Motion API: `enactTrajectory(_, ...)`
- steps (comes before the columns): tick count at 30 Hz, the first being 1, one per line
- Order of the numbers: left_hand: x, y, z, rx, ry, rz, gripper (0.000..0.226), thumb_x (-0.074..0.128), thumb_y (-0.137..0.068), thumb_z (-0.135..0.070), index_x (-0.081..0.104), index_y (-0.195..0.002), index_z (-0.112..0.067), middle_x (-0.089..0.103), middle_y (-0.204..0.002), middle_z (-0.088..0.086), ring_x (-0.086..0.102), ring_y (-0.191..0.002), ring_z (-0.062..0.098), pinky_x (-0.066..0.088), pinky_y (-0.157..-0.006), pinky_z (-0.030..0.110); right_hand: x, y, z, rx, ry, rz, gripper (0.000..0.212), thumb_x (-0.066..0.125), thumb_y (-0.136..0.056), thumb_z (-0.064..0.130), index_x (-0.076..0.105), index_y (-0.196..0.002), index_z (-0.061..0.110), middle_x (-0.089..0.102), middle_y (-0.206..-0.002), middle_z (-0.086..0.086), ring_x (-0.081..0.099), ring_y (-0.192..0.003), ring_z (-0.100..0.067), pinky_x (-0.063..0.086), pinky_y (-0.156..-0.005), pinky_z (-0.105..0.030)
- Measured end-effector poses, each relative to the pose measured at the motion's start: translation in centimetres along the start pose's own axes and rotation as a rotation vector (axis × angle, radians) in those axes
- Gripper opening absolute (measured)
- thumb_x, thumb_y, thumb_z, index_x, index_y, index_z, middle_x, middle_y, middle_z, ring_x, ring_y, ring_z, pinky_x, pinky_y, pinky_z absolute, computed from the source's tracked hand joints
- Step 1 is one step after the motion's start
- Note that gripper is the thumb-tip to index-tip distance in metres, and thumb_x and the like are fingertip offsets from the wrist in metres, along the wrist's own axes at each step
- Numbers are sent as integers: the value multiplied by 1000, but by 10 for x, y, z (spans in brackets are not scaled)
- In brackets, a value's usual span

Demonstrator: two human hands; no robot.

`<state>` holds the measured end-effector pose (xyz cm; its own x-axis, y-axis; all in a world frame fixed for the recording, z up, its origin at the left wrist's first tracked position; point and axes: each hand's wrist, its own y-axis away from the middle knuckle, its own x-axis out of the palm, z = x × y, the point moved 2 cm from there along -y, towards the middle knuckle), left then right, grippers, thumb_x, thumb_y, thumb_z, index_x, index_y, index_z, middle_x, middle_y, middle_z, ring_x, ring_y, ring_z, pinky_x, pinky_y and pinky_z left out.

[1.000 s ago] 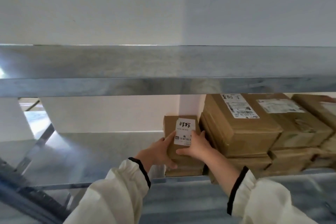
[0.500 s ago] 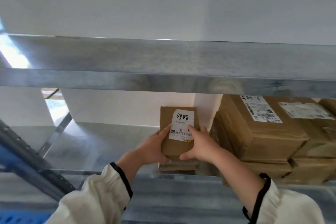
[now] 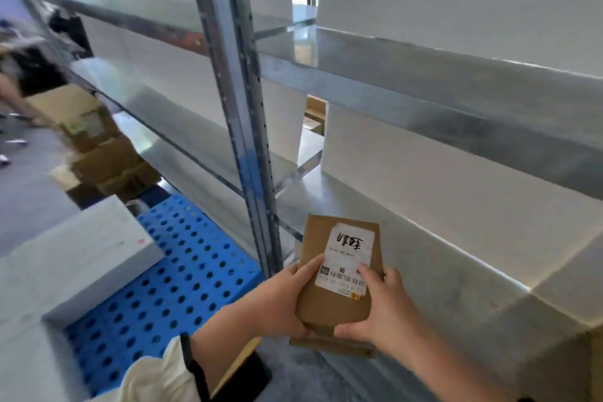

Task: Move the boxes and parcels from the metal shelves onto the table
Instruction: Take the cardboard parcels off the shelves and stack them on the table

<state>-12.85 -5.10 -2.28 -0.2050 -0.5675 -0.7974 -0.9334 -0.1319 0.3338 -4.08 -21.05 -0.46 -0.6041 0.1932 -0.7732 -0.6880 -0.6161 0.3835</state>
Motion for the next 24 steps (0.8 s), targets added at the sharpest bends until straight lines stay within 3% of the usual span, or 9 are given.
enactTrajectory(5, -22, 54, 77, -187, 72, -82, 116, 76, -74, -33, -13, -148, -41, 21, -145, -5, 38, -117, 12, 31, -90, 16, 43, -31, 79, -177, 83, 105, 119, 79, -59, 59, 10, -150, 27, 16, -142, -2, 32, -128, -18, 32, -108, -31)
enactTrajectory(13, -85, 106, 193, -358, 93, -254, 116, 77, -71, -39, -9, -149, -36, 23, -144, 1, 36, -125, 19, 36, -105, 29, 87, -89, 218, -404, 156, 176, 114, 80, -61, 55, 13, -148, 28, 18, -142, -4, 36, -127, -22, 36, -108, -38)
enactTrajectory(24, -168, 67, 286, -467, 137, -375, 115, 78, -70, -35, -3, -151, -31, 28, -144, 6, 38, -126, 24, 38, -103, 33, 87, -212, 322, -553, 259, 226, 113, 80, -62, 53, 14, -149, 27, 20, -143, -5, 32, -131, -25, 36, -109, -40)
